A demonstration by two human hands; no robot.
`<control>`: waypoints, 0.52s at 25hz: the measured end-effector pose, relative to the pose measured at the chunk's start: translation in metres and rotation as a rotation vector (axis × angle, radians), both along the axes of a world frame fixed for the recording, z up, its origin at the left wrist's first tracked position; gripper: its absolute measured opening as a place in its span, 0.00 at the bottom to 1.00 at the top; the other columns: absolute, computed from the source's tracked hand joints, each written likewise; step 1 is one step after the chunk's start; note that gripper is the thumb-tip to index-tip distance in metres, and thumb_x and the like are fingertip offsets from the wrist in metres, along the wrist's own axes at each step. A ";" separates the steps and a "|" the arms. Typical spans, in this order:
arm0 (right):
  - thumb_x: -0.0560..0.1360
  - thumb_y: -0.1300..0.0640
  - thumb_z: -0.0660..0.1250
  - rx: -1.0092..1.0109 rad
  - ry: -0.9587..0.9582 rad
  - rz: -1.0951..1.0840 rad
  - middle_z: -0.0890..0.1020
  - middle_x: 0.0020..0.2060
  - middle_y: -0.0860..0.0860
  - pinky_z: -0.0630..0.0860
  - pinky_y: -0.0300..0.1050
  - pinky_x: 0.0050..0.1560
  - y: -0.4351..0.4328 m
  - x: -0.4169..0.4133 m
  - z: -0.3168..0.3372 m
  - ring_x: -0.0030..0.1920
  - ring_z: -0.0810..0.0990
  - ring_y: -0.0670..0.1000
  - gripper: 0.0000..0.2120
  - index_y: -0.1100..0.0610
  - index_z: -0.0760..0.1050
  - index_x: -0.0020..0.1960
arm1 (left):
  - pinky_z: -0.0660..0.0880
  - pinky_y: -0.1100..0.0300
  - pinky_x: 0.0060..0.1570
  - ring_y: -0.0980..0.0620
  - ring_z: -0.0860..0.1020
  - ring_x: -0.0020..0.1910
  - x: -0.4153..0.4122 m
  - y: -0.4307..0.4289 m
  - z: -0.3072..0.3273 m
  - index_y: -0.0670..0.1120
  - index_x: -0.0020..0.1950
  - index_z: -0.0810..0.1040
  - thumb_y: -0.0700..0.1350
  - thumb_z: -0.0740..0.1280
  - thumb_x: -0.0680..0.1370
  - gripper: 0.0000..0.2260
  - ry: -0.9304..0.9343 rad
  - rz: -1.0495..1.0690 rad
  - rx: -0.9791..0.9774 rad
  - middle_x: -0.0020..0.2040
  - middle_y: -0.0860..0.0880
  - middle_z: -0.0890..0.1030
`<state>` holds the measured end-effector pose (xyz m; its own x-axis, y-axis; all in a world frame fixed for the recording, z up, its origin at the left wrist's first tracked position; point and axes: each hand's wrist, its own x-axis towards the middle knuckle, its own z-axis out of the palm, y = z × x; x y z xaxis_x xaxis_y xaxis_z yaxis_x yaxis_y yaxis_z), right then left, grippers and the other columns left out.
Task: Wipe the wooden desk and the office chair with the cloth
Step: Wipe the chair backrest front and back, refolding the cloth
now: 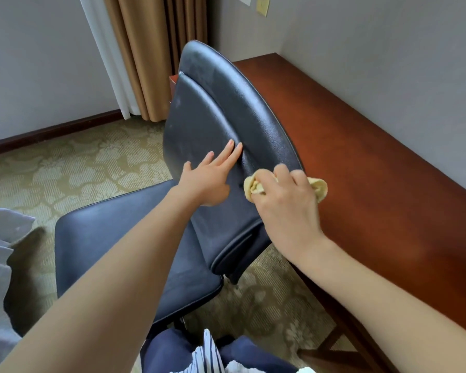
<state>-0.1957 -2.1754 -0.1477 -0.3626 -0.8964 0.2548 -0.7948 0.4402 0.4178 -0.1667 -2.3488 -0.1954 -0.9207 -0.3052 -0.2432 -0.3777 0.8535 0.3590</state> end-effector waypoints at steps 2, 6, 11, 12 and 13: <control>0.68 0.65 0.56 -0.050 0.008 0.052 0.79 0.39 0.47 0.65 0.46 0.43 0.016 0.006 -0.014 0.41 0.75 0.52 0.16 0.52 0.79 0.33 | 0.48 0.36 0.69 0.50 0.46 0.77 0.000 0.002 0.000 0.64 0.73 0.33 0.40 0.56 0.76 0.39 0.013 0.015 -0.003 0.75 0.65 0.36; 0.69 0.67 0.53 -0.176 0.011 0.171 0.82 0.44 0.49 0.63 0.47 0.47 0.033 0.002 -0.032 0.47 0.68 0.54 0.18 0.54 0.80 0.33 | 0.49 0.37 0.69 0.50 0.47 0.77 -0.002 0.013 0.000 0.62 0.74 0.34 0.39 0.57 0.75 0.39 0.032 0.060 -0.012 0.75 0.64 0.37; 0.69 0.68 0.58 -0.249 0.070 0.241 0.83 0.47 0.48 0.63 0.46 0.46 0.027 -0.020 -0.037 0.47 0.68 0.53 0.16 0.53 0.81 0.37 | 0.50 0.39 0.71 0.49 0.46 0.77 0.000 0.023 0.002 0.56 0.77 0.38 0.37 0.54 0.77 0.35 0.052 0.110 0.056 0.77 0.60 0.40; 0.69 0.68 0.58 -0.259 0.076 0.230 0.83 0.47 0.48 0.63 0.46 0.46 0.023 -0.024 -0.039 0.47 0.70 0.53 0.16 0.53 0.81 0.37 | 0.50 0.39 0.71 0.49 0.46 0.77 0.004 0.023 -0.003 0.56 0.77 0.38 0.38 0.54 0.77 0.35 0.043 0.091 0.066 0.77 0.60 0.40; 0.69 0.68 0.59 -0.274 0.083 0.209 0.82 0.47 0.48 0.63 0.46 0.46 0.017 -0.028 -0.040 0.46 0.72 0.53 0.15 0.53 0.81 0.37 | 0.50 0.40 0.71 0.49 0.45 0.77 0.008 0.023 -0.009 0.56 0.77 0.38 0.38 0.54 0.78 0.35 0.029 0.069 0.064 0.77 0.60 0.39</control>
